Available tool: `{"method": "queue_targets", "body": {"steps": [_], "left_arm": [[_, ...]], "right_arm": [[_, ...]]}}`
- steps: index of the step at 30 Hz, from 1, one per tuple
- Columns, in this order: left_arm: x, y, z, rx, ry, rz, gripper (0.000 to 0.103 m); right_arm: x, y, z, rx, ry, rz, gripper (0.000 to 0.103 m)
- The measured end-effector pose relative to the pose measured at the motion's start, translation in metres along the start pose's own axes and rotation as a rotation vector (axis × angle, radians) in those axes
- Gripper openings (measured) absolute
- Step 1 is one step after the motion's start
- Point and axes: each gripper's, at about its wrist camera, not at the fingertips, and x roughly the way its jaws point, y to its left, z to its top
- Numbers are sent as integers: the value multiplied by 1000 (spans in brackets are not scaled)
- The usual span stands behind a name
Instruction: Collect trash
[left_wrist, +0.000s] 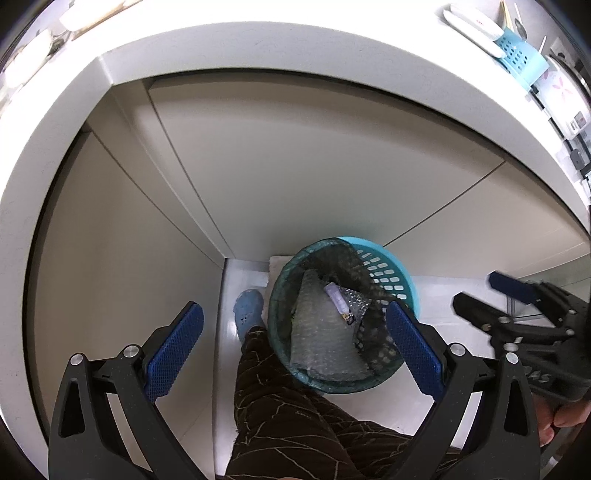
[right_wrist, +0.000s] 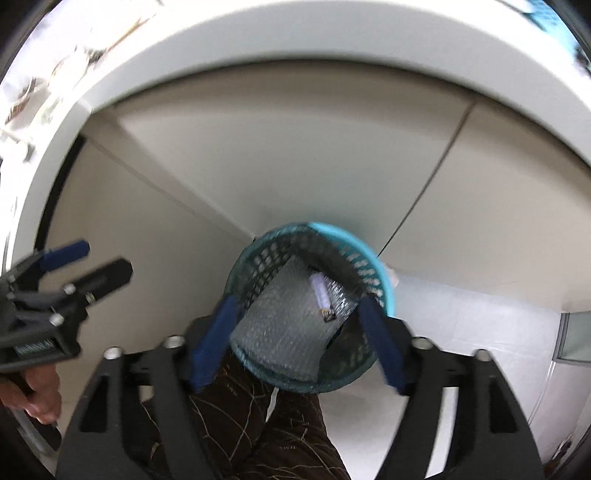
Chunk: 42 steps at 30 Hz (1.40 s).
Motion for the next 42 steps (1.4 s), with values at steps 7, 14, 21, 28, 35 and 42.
{"method": "queue_targets", "body": {"steps": [7,14,21,28,35,42], "left_arm": [[-36,-13,17,-4,-7,14,97],[-105,-33,42,36,-65,19,97],[-160,-48,53,52,-95,5,97],[-205,-50,55,49,-132,-7,97],[-227,-54,45,62,-197,41,97],[-228,-59,36,78,-196,17,97]], "right_arm": [[-65,-13,18,88,-75,-105,95],[-149,-15,33,126,-156,-136,95],[-216,-7,37,135,-212,-126,95],[-255,-1,32,146,-242,-127,95],[-282,4,18,154,-276,-126,95],[-281,8,11,146,-268,-147,95]]}}
